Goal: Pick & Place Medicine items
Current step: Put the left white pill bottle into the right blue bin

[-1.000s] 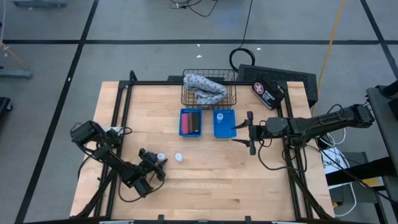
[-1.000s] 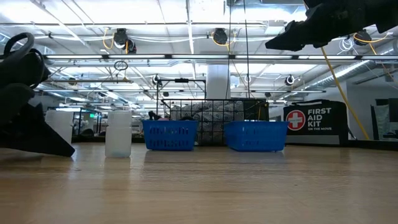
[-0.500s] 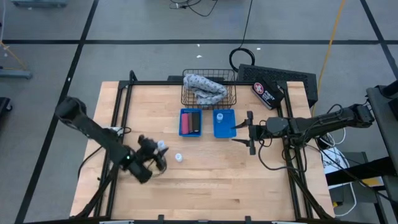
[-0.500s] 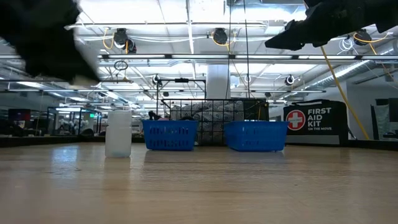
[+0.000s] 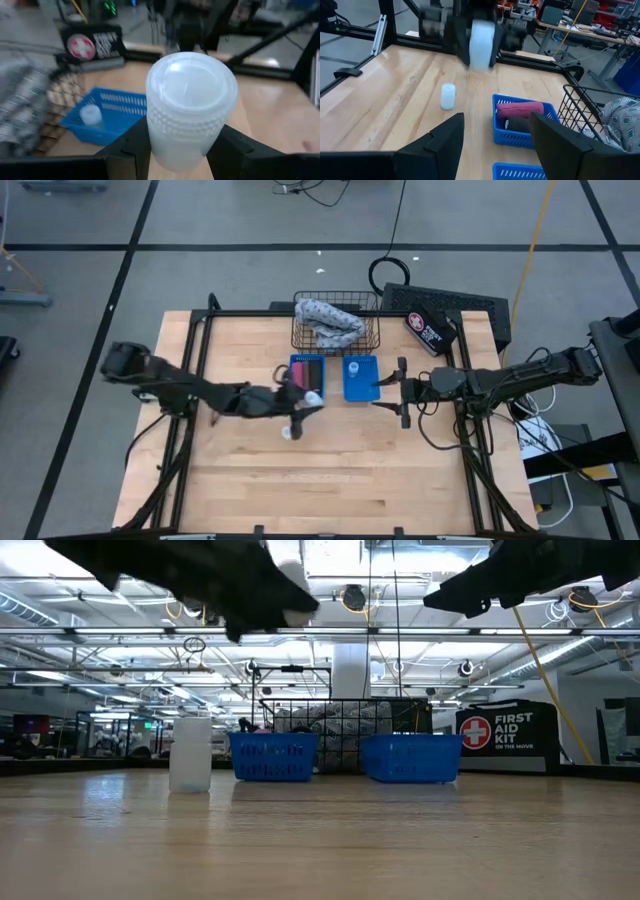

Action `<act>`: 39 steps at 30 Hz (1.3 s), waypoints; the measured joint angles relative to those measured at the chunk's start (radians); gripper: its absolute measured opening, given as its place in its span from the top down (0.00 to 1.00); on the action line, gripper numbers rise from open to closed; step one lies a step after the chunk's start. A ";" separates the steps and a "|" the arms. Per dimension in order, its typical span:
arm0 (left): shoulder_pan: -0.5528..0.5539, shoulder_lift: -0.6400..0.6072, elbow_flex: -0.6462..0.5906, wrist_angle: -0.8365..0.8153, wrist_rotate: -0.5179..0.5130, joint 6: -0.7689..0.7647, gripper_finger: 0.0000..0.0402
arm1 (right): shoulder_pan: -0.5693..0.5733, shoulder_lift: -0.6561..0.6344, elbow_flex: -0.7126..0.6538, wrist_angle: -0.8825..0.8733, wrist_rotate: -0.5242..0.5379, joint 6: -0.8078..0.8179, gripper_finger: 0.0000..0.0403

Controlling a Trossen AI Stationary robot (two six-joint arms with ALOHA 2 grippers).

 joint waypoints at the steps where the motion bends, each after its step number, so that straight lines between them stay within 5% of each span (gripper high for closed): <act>1: 0.019 0.036 0.012 0.007 0.035 0.002 0.62 | 0.000 0.000 0.000 0.000 0.000 0.006 0.47; 15: 0.093 0.473 0.411 -0.113 0.309 0.076 0.61 | 0.000 0.035 0.007 0.030 0.054 0.076 0.47; 21: 0.096 0.534 0.510 -0.254 0.303 0.103 0.61 | 0.006 0.105 0.177 -0.195 0.051 0.144 0.45; 29: 0.104 0.539 0.513 -0.274 0.261 0.092 0.61 | 0.058 0.342 0.464 -0.588 0.049 0.121 0.29; 39: 0.106 0.539 0.511 -0.283 0.244 0.092 0.62 | 0.072 0.526 0.494 -0.617 0.027 0.154 0.28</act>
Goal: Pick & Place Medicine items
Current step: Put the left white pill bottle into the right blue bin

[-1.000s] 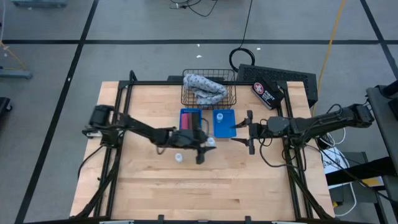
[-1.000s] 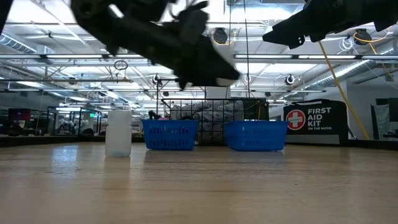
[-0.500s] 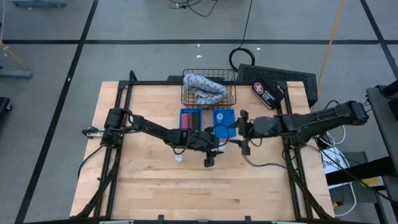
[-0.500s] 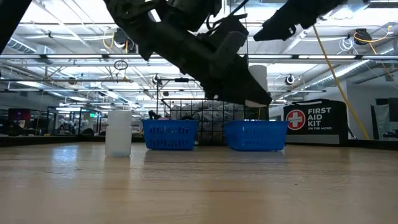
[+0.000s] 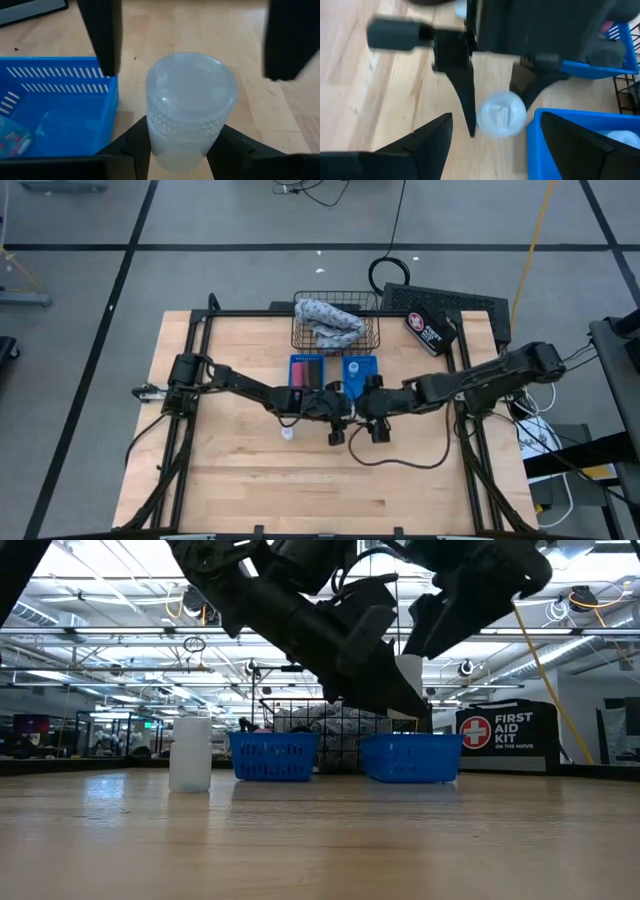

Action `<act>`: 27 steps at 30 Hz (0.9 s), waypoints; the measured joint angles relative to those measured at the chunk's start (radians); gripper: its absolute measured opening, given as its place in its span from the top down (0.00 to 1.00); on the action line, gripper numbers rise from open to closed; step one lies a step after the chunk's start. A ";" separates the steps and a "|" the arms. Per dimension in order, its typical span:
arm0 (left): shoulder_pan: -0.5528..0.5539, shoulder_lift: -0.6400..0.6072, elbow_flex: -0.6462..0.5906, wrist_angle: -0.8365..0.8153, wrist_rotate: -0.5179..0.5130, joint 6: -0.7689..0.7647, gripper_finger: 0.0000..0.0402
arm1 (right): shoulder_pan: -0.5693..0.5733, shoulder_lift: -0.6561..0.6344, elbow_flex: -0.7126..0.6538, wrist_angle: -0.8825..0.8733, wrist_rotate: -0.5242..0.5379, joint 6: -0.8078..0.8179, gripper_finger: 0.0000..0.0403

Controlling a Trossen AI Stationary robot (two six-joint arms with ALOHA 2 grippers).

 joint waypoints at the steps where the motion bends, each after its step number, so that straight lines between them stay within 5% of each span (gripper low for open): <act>1: 0.000 0.000 0.000 -0.001 0.000 0.000 0.61 | -0.001 0.007 0.000 0.012 0.000 0.012 0.29; 14: -0.002 0.000 0.000 -0.001 0.002 0.005 0.61 | -0.011 0.059 0.000 0.042 -0.001 0.020 0.39; 27: -0.013 0.000 0.000 0.000 0.002 0.012 0.60 | -0.022 0.059 0.000 0.043 -0.005 0.023 0.65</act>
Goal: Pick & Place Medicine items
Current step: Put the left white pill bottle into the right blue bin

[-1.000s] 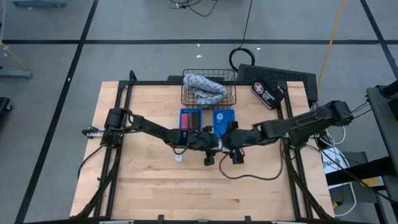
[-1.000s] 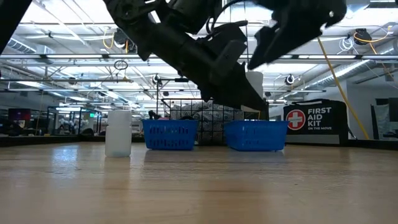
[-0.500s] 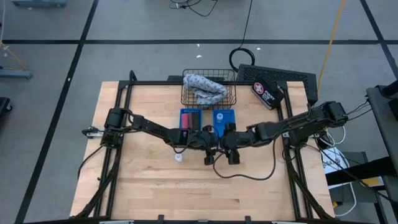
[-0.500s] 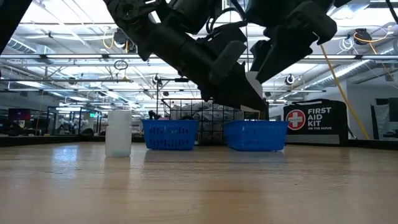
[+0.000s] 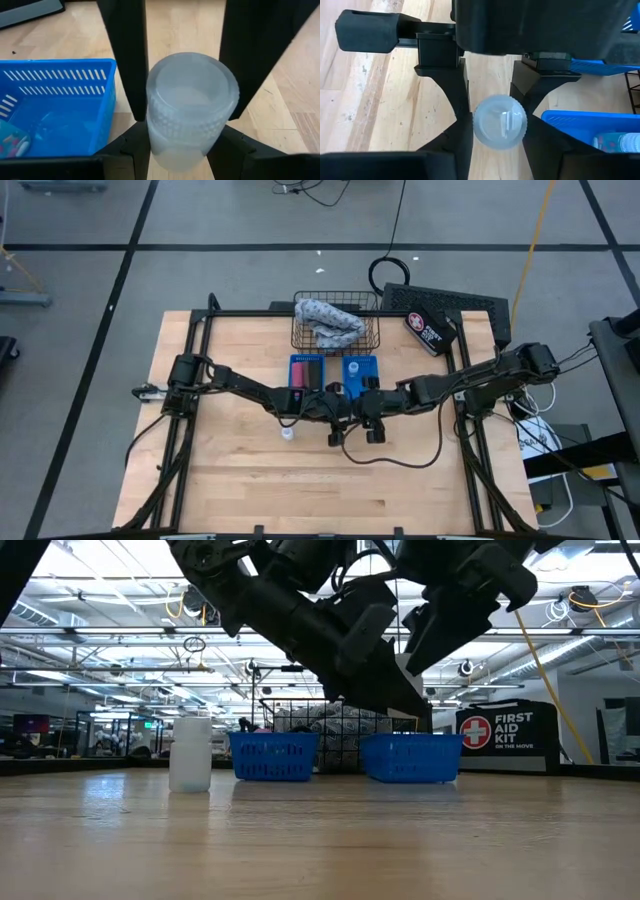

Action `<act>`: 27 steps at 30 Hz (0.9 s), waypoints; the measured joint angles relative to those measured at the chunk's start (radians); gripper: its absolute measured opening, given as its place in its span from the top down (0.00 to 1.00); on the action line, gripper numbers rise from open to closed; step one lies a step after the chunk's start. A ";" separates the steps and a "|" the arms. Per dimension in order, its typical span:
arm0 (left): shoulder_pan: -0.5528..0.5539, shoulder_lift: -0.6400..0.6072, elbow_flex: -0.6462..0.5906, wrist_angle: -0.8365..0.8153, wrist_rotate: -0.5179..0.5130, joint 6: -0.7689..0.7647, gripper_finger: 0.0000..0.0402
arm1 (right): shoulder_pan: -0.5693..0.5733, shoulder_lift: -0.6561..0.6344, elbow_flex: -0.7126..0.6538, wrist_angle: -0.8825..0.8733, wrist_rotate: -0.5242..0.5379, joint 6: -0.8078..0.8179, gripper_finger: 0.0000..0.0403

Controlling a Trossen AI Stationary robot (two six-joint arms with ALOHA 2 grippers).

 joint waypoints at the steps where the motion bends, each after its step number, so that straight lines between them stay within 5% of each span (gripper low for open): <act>1: -0.001 0.000 0.000 0.000 0.000 0.001 0.60 | 0.000 0.000 0.000 0.000 -0.001 0.000 0.67; 12: 0.001 0.000 0.000 0.028 0.002 -0.196 0.46 | 0.000 0.000 0.000 -0.001 0.003 -0.003 0.69; 27: 0.011 -0.262 -0.019 -0.150 0.024 -0.035 0.20 | -0.048 -0.082 0.000 -0.110 0.064 0.006 0.69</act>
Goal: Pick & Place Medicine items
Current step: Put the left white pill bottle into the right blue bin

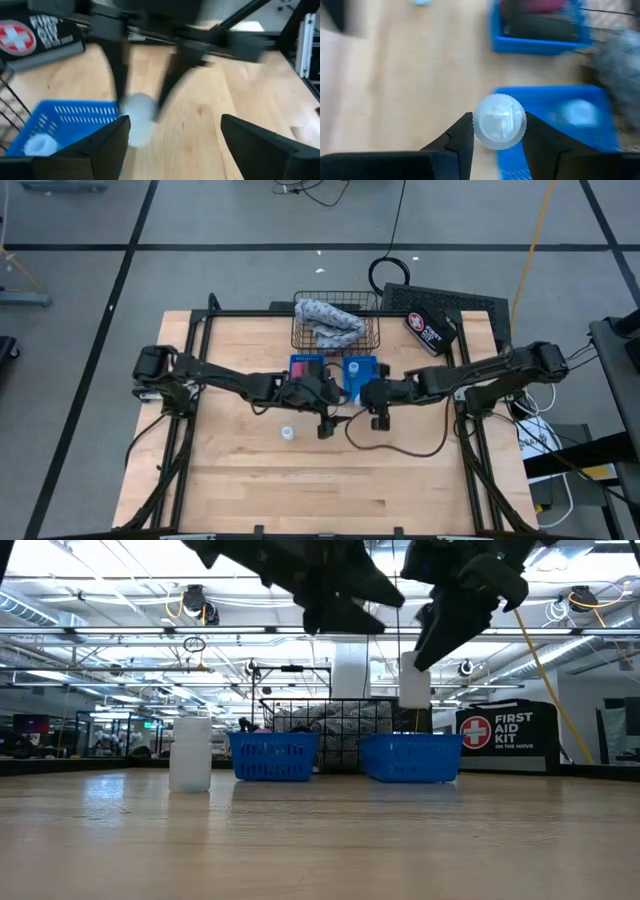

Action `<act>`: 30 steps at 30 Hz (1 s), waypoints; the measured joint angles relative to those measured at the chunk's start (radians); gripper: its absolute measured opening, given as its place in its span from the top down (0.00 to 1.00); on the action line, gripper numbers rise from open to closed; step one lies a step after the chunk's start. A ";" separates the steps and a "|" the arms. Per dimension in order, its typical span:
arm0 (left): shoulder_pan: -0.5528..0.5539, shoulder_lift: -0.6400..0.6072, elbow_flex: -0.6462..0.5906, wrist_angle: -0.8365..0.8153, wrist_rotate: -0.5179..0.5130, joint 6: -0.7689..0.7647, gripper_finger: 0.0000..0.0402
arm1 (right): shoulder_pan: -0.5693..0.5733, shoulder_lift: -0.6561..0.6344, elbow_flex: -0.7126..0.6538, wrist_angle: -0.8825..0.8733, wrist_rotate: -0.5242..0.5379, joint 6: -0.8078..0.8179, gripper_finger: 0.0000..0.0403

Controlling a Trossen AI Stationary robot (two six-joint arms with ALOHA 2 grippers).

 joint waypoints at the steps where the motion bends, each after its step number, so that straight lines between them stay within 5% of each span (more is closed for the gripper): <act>1: 0.000 -0.019 -0.015 0.008 0.000 0.009 0.19 | -0.007 -0.018 0.000 -0.021 0.032 0.010 0.69; 6: 0.006 -0.107 -0.109 0.039 -0.004 0.005 0.18 | -0.057 -0.104 -0.027 -0.034 0.130 0.067 0.69; 17: 0.065 -0.239 -0.431 0.429 -0.023 -0.111 0.22 | -0.286 -0.136 -0.184 0.095 0.073 0.122 0.69; 30: 0.076 -0.245 -0.460 0.441 -0.023 -0.134 0.19 | -0.413 -0.064 -0.205 0.223 -0.060 0.122 0.69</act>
